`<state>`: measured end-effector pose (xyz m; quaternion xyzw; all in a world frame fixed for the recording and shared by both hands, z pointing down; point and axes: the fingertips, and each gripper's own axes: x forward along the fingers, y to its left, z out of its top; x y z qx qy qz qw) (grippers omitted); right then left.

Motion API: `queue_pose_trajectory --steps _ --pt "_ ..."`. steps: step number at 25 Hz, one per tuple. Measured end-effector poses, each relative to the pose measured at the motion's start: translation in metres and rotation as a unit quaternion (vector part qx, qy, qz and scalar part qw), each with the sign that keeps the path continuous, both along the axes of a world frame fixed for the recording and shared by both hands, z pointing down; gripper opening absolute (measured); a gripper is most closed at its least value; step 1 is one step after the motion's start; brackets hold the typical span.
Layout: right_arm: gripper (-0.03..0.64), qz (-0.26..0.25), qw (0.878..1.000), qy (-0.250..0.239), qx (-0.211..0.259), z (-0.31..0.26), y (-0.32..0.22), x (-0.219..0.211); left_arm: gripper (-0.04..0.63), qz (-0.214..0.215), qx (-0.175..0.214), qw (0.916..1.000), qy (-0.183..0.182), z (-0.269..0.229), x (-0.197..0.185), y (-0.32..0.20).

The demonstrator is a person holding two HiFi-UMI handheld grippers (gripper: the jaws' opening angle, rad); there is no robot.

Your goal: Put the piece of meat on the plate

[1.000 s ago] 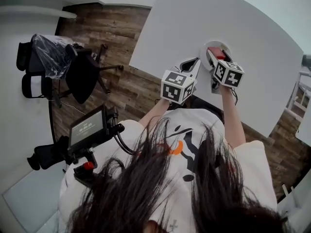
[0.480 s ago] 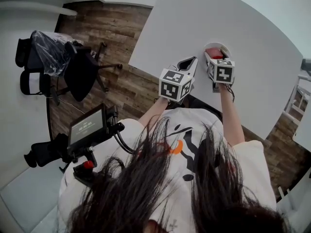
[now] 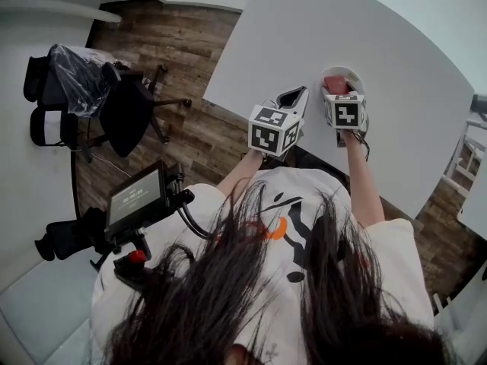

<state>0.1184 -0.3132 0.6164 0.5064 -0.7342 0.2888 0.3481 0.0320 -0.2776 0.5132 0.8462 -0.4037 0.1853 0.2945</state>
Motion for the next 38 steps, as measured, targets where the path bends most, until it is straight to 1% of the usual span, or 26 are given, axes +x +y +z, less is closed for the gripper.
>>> queue_pose_trajectory --steps 8,14,19,24,28,31,34,38 --pt "0.319 -0.008 1.0 -0.002 -0.011 0.007 -0.004 0.002 0.006 -0.005 -0.004 1.0 0.0 0.003 -0.003 -0.001" --pt "0.319 -0.004 1.0 -0.007 -0.004 0.007 -0.01 0.002 0.006 -0.006 -0.003 1.0 -0.001 0.004 -0.005 -0.002" --pt "0.319 0.04 0.998 -0.049 -0.006 0.004 -0.014 0.007 0.006 -0.008 -0.002 1.0 -0.003 0.005 -0.007 -0.003" --pt "0.319 0.065 0.994 -0.084 0.011 -0.018 -0.017 0.011 0.006 -0.01 0.0 0.9999 -0.002 0.003 -0.009 -0.005" --pt "0.319 0.094 0.985 -0.145 0.022 -0.037 -0.011 0.009 0.006 -0.006 0.002 1.0 -0.001 0.002 -0.007 -0.005" --pt "0.318 0.109 0.978 -0.177 0.032 -0.051 -0.006 0.008 0.006 -0.002 0.005 1.0 -0.001 0.001 -0.006 -0.006" --pt "0.318 0.114 0.972 -0.198 0.049 -0.066 0.001 0.006 0.006 0.004 0.006 1.0 -0.001 -0.001 -0.004 -0.005" --pt "0.318 0.115 0.968 -0.207 0.081 -0.084 0.009 0.006 0.006 0.012 0.015 0.9998 0.005 -0.011 0.001 -0.006"
